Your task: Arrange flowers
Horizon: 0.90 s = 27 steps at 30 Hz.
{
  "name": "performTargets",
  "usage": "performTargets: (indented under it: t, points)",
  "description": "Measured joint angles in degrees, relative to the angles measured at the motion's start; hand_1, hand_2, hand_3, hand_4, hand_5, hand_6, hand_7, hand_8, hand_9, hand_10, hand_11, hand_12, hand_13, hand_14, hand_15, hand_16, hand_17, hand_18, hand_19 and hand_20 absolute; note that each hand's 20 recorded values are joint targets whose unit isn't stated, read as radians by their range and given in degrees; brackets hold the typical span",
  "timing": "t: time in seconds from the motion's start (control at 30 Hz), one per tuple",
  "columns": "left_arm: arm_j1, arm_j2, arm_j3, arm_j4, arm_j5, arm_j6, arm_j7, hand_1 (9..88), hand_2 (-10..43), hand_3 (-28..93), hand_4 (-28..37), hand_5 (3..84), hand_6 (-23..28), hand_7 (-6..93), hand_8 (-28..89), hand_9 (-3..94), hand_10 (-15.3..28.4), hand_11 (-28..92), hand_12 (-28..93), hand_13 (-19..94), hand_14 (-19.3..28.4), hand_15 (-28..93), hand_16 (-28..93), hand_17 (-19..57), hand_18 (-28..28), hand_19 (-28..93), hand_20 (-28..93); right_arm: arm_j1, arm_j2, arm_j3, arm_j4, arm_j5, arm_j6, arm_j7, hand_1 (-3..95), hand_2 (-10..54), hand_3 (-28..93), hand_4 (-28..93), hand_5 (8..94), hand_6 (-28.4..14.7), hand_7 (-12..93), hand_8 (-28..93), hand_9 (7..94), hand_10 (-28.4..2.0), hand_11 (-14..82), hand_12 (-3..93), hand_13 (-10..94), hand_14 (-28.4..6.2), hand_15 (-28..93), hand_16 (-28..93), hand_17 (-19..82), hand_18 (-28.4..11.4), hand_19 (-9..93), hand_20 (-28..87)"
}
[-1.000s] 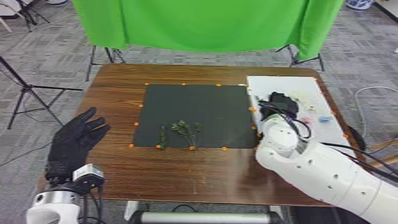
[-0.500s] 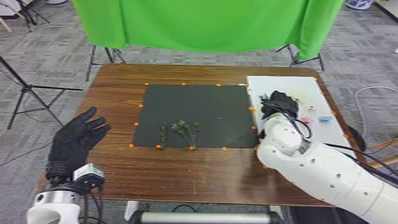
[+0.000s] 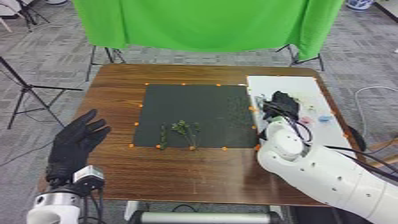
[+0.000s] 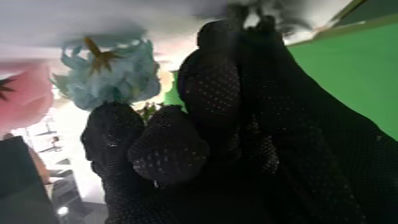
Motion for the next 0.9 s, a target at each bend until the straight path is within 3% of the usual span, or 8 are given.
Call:
performTargets:
  t: [0.47, 0.73, 0.9]
  points:
    - [0.6, -0.04, -0.18, -0.24, 0.00, 0.07, -0.10, 25.1, 6.3, 81, -21.5, 40.9, 10.8, 16.3, -10, 38.8, 20.3, 31, 10, 29, 26.6, 56, -10, -8.1, 23.7, 60, 2, 2.4, 1.4, 1.3, -2.6, -1.4, 2.7, 0.4, 45.8, -9.5, 91, -28, 88.0, -3.9, 29, 22, 85.7, -12.8, 53.2, 26.6, 84, -8.1, 82, 19, 52, -26.4, 93, 66]
    - [1.0, -0.04, -0.59, -0.47, 0.00, 0.14, -0.12, 25.0, 6.5, 81, -21.4, 40.9, 10.8, 16.3, -10, 38.8, 20.3, 31, 10, 29, 26.6, 56, -10, -8.1, 23.8, 60, 2, 1.7, 0.9, 4.2, -8.1, -2.6, 2.0, -0.3, 45.5, -9.5, 91, -28, 88.2, -3.6, 29, 22, 86.0, -12.7, 53.0, 26.8, 84, -8.4, 82, 19, 52, -26.6, 93, 66]
    - [1.1, -0.04, -0.70, -0.53, 0.02, 0.15, -0.14, 25.0, 6.5, 81, -21.3, 40.9, 10.8, 16.3, -10, 38.8, 20.2, 31, 10, 29, 26.6, 56, -10, -8.1, 23.7, 60, 2, -1.3, -0.7, 9.0, -12.6, -3.0, -1.2, -1.6, 45.6, -9.5, 91, -28, 88.2, -3.6, 29, 22, 86.1, -13.1, 53.0, 26.8, 84, -8.6, 82, 19, 52, -26.8, 93, 66]
